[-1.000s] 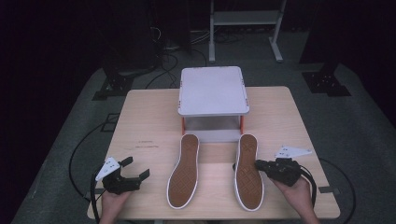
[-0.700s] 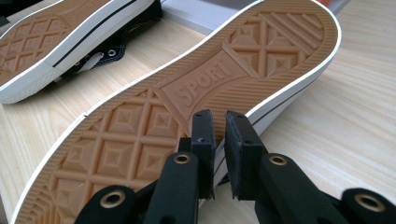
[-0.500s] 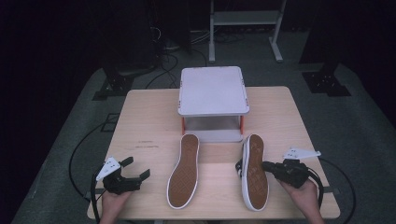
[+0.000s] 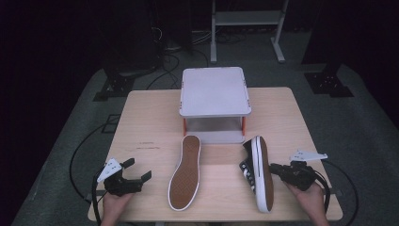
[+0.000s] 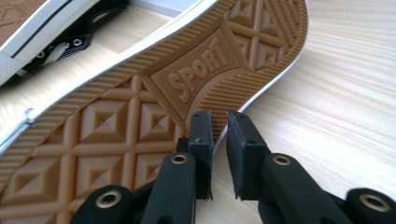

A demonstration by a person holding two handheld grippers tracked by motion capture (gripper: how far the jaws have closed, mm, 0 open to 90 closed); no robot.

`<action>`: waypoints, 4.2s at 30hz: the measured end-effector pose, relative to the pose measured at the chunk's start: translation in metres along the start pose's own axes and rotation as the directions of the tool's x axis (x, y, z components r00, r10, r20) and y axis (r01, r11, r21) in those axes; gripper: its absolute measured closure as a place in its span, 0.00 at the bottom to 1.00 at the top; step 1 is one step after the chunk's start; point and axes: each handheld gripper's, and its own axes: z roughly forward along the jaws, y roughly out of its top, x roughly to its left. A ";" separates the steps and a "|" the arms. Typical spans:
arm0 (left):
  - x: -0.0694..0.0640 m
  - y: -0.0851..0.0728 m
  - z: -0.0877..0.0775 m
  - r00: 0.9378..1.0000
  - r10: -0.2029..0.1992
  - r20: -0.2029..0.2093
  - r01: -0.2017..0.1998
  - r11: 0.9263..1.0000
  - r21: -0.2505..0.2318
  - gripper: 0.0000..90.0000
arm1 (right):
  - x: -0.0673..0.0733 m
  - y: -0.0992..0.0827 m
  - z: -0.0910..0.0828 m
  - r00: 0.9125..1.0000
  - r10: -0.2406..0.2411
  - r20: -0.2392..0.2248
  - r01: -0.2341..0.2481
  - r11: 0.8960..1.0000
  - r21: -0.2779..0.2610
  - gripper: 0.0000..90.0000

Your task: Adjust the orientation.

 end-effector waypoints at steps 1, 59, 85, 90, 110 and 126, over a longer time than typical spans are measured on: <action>0.000 0.000 0.000 1.000 0.000 0.000 0.000 1.000 0.000 0.02 | -0.001 -0.001 0.000 1.000 0.009 0.001 -0.009 1.000 -0.002 0.87; -0.001 0.001 -0.001 1.000 0.006 -0.008 -0.006 1.000 -0.004 0.02 | -0.025 -0.007 -0.060 0.990 0.112 0.083 -0.101 0.987 -0.123 0.85; -0.004 0.001 0.001 1.000 0.018 -0.007 -0.018 1.000 0.002 0.02 | -0.065 -0.054 -0.057 0.965 0.243 0.098 -0.240 0.970 -0.047 0.85; -0.004 0.001 0.001 1.000 0.015 -0.008 -0.015 1.000 -0.003 0.02 | -0.070 -0.057 -0.056 0.959 0.271 0.083 -0.268 0.962 -0.049 0.78; -0.004 0.001 0.000 1.000 0.014 -0.010 -0.014 1.000 -0.004 0.02 | -0.044 -0.015 -0.066 0.972 0.234 0.005 -0.229 0.958 -0.169 0.61; -0.004 0.001 -0.001 1.000 0.014 -0.011 -0.015 1.000 -0.009 0.02 | -0.046 -0.015 -0.046 0.947 0.318 0.040 -0.310 0.942 -0.129 0.96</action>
